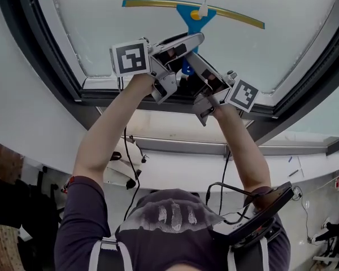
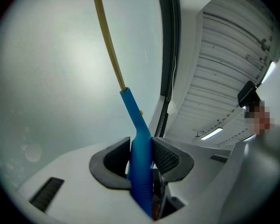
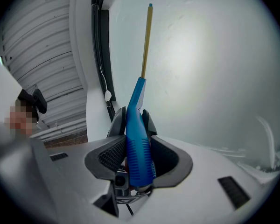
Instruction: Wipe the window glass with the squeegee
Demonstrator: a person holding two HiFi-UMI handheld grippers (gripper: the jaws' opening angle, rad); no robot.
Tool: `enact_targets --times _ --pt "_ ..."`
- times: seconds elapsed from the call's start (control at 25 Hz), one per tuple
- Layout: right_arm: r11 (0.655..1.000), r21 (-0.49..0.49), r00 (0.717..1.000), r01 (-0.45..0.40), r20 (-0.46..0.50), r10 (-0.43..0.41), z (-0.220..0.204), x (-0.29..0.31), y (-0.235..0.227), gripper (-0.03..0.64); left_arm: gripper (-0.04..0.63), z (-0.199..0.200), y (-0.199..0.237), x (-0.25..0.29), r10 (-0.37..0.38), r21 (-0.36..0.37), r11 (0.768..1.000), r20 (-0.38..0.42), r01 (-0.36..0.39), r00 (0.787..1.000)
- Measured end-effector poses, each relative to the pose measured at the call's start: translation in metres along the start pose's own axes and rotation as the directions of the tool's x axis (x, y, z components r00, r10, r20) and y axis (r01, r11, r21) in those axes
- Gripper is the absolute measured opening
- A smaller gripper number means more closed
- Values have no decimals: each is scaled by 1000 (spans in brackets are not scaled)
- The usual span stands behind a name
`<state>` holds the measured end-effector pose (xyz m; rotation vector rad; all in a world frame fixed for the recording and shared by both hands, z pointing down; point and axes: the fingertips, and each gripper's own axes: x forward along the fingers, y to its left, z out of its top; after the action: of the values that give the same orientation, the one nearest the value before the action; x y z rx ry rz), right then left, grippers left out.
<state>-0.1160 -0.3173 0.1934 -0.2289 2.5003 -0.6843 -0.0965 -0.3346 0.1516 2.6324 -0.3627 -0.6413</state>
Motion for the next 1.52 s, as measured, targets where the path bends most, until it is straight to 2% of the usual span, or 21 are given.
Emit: enact_targets --times 0.2,0.48,0.72,0.96,1.08,1.28,1.36,1.44,1.52 --pt "1000 3 1000 11 -18 -11 -32 -24 -2 147 146 -36 -2 -17 -11 -13 1000 8 11 1000" --pt "999 38 999 20 -35 -19 -44 -34 -6 147 146 -52 1 -22 -1 -51 999 -7 1 1000" --pt "999 40 1000 -2 -31 3 -75 -48 10 147 146 -81 -11 -46 23 -60 998 -12 -23 1000" --pt "996 89 997 22 -79 -15 -85 -49 -4 147 146 -91 6 -50 36 -162 986 -22 -40 999" --pt "993 105 994 62 -100 -52 -88 -51 -13 147 146 -93 15 -51 42 -180 983 -22 -46 999" --pt "986 147 994 75 -91 -62 -89 -50 -9 147 146 -92 15 -52 50 -204 978 -18 -53 999" --pt "980 181 994 78 -87 -63 -92 -49 -9 147 146 -89 13 -52 27 -209 978 -4 -27 1000" --pt "971 218 994 97 -68 -84 -94 -56 -9 147 146 -91 5 -45 -30 -215 976 7 31 1000" --pt "970 207 992 126 -47 -118 -92 -69 -9 147 146 -97 -5 -37 -67 -229 971 3 66 998"
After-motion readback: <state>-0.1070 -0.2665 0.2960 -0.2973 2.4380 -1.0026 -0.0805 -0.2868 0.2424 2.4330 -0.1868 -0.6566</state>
